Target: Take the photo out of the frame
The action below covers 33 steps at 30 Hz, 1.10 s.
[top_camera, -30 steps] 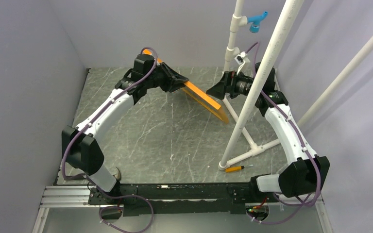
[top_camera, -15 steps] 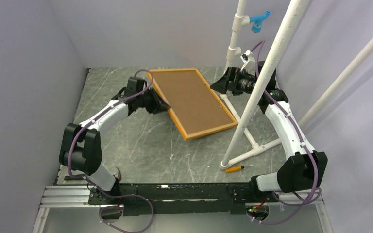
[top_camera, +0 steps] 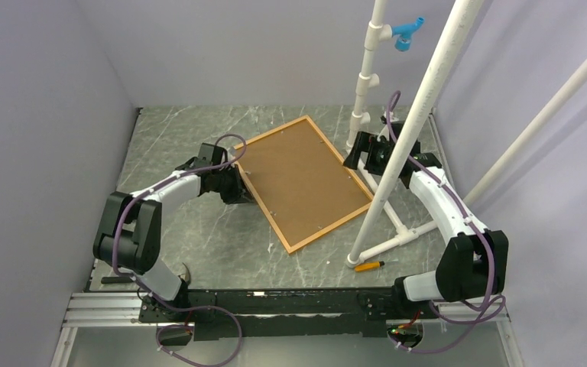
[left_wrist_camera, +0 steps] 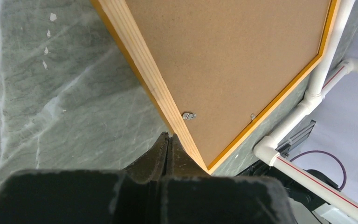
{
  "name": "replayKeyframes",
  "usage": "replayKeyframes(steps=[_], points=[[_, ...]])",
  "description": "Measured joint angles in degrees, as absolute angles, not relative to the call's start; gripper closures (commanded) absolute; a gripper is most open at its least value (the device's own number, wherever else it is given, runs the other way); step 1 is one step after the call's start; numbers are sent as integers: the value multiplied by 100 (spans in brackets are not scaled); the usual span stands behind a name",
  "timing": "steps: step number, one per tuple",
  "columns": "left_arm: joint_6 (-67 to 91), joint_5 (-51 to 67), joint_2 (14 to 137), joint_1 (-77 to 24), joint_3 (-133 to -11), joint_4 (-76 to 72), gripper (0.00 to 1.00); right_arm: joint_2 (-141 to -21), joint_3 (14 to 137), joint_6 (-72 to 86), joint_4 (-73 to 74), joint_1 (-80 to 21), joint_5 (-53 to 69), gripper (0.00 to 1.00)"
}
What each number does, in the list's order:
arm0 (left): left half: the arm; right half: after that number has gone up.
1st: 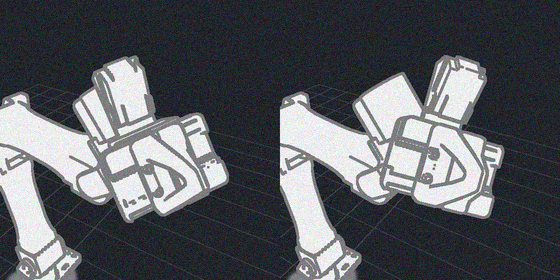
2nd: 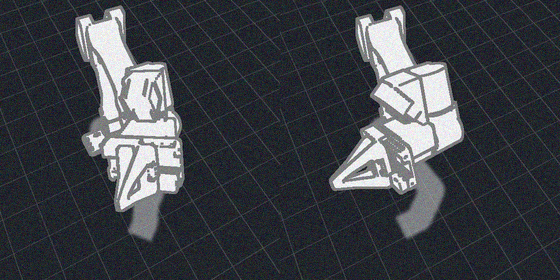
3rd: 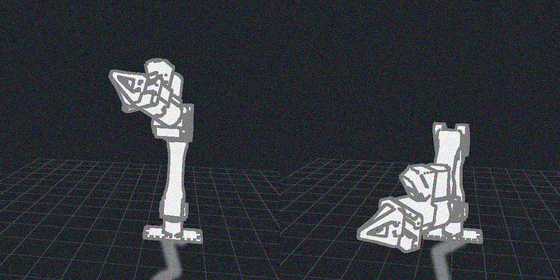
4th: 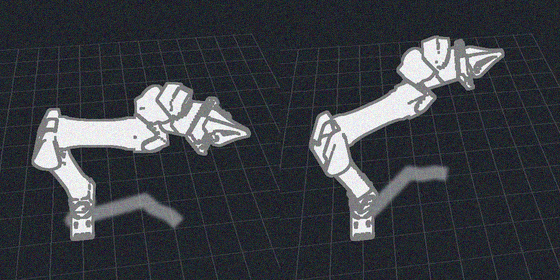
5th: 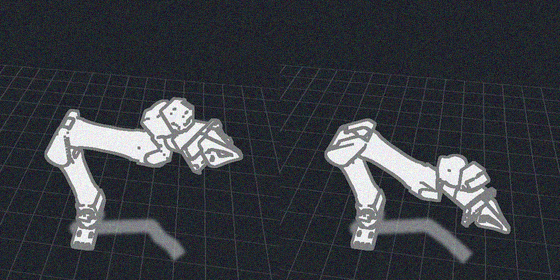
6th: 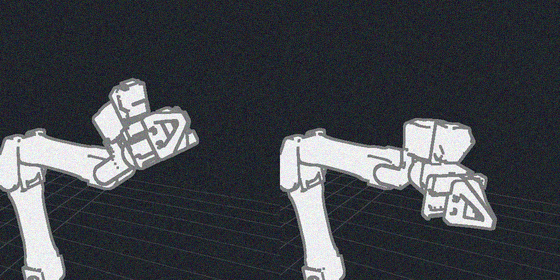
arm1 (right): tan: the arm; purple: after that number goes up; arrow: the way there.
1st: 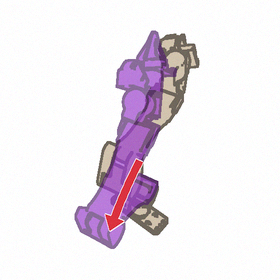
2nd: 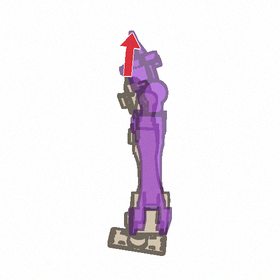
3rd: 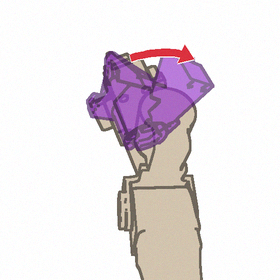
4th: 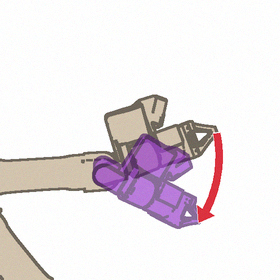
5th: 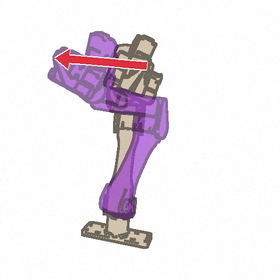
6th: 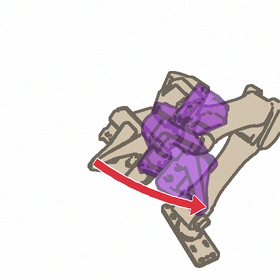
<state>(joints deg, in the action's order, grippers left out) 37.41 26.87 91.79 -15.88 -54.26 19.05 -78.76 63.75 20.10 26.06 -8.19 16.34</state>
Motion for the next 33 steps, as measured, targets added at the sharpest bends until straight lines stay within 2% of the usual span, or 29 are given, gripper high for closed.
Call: replayKeyframes(steps=[1,5,13,17,20,23,25,26,29,33], points=[[3710,2685,9196,-1588,-5422,1903,96,-7878,6320,2093,2659,-823,1428,0],[3691,2692,9113,-1588,-5225,1632,63,-7854,5927,2460,2823,-827,760,0],[3813,2777,8938,-1590,-4884,1061,38,-7028,4971,3166,3607,-827,-119,1],[3929,2692,9192,-1594,-4893,926,36,-6187,4676,3752,3916,-825,-523,13],[4045,2545,9358,-1599,-4893,926,35,-5389,4222,4473,4348,-797,-851,33],[4154,2403,9347,-1623,-4893,906,33,-4764,3717,5109,4746,-775,-937,49],[4180,2353,9290,-1660,-4893,884,33,-4436,3387,5459,4991,-766,-869,63],[4187,2342,9223,-1680,-4886,888,32,-4338,3247,5603,5103,-764,-812,66],[4160,2340,8892,-1708,-4893,978,29,-4270,3061,5881,5387,-764,-690,66],[3955,2346,8377,-1723,-5382,1557,24,-4486,3015,5966,5437,-764,-563,55]])
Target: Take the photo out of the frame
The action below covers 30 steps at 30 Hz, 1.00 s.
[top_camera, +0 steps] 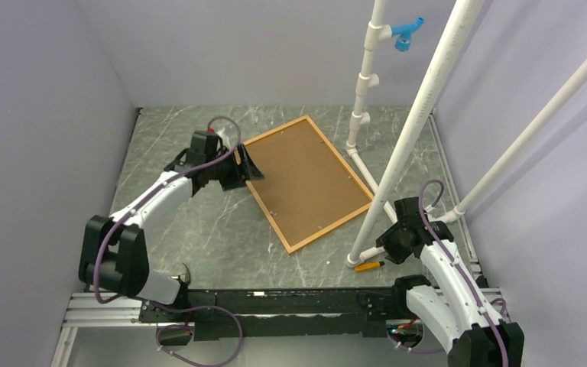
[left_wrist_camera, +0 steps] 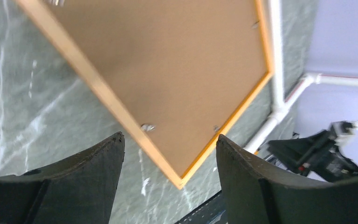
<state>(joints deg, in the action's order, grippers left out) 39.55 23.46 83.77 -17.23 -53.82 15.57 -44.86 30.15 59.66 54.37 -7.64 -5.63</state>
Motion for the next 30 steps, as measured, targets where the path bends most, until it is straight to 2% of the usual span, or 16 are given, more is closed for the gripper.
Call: replayKeyframes(steps=[5,9,13,15,19,22,28,29,30], points=[[3417,2233,8025,-1728,-6713,2231,24,-4888,2980,5961,5454,-764,-484,53],[3006,2062,7767,-1730,-7288,2392,25,-5026,2877,5988,5535,-764,-397,65],[2810,2078,7655,-1728,-7205,2491,25,-5017,2698,6055,5566,-764,-340,77],[2779,2112,7666,-1728,-7061,2519,25,-5015,2646,6071,5570,-764,-296,76],[2709,2139,7666,-1728,-6838,2681,25,-5063,2644,6101,5564,-764,-263,64],[2672,2169,7664,-1728,-6770,2742,25,-5238,2626,6110,5520,-764,-268,61],[2659,2239,7655,-1728,-6770,2733,25,-5389,2477,6178,5341,-764,-209,63],[2659,2248,7655,-1728,-6770,2733,25,-5389,2473,6198,5341,-760,-204,67],[2659,2257,7653,-1721,-6770,2735,25,-5387,2471,6222,5343,-757,-202,75]])
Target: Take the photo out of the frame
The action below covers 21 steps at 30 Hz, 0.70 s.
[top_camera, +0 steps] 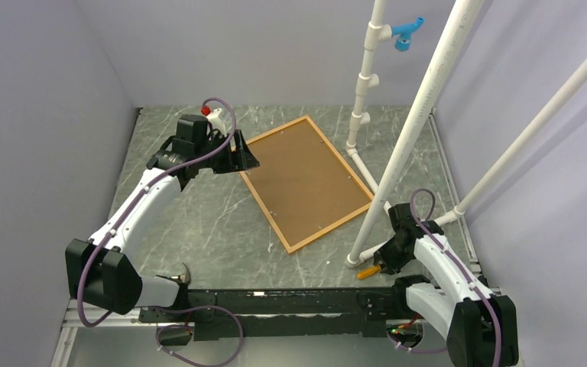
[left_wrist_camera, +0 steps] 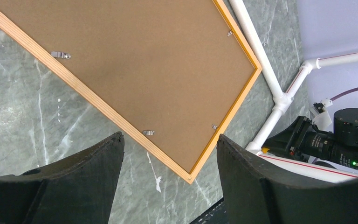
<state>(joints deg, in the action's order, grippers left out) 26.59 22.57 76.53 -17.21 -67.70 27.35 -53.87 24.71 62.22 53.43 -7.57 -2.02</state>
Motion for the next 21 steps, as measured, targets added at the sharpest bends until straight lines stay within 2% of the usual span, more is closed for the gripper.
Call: replayKeyframes(steps=[5,12,21], points=[[2659,2261,7594,-1706,-6770,2733,25,-5231,2432,6412,5365,-757,-207,100],[2661,2281,7520,-1695,-6659,2692,25,-4523,2451,6539,5520,-760,-272,100],[2661,2392,7566,-1695,-6648,2700,24,-3852,3122,6134,5749,-773,-425,100]])
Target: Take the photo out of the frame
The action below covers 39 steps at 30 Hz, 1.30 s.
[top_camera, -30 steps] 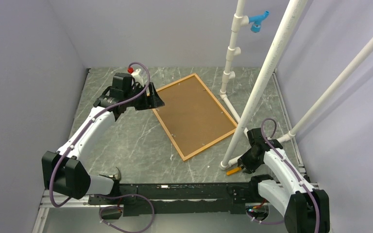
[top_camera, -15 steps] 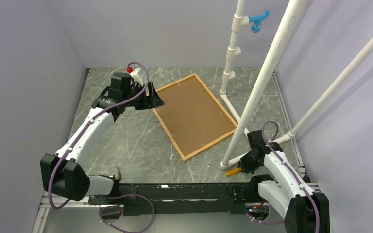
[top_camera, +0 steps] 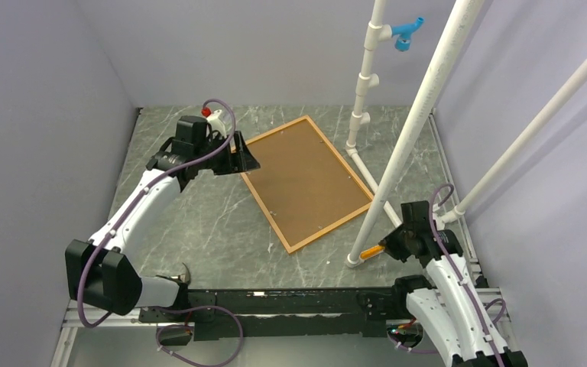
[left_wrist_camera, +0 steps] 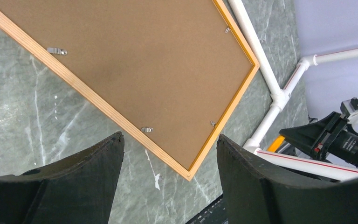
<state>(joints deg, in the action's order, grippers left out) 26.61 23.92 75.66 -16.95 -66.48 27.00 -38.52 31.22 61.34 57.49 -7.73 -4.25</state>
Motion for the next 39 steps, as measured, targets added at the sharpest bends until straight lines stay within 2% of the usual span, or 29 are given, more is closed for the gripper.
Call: replayKeyframes(steps=[5,12,16,20,26,32,39], points=[[2814,2801,7950,-1678,-6967,2696,23,-4348,3673,5216,5312,-799,-425,100],[3068,3454,9083,-1662,-8156,2504,24,-6125,4259,3470,3173,-823,139,100],[3258,3997,9268,-1632,-7920,1872,28,-7100,4644,2630,2088,-939,1066,100],[3411,4630,9391,-1566,-7470,1278,24,-7780,5227,1933,1273,-1354,1927,100],[3852,5221,9526,-1520,-6956,248,25,-9157,6525,827,860,-2176,3343,100],[4010,5463,9837,-1522,-6895,-211,27,-10335,7513,54,1249,-2362,4405,100],[4176,5522,10047,-1531,-6888,-261,31,-10490,7599,-123,1297,-2624,4849,100]])
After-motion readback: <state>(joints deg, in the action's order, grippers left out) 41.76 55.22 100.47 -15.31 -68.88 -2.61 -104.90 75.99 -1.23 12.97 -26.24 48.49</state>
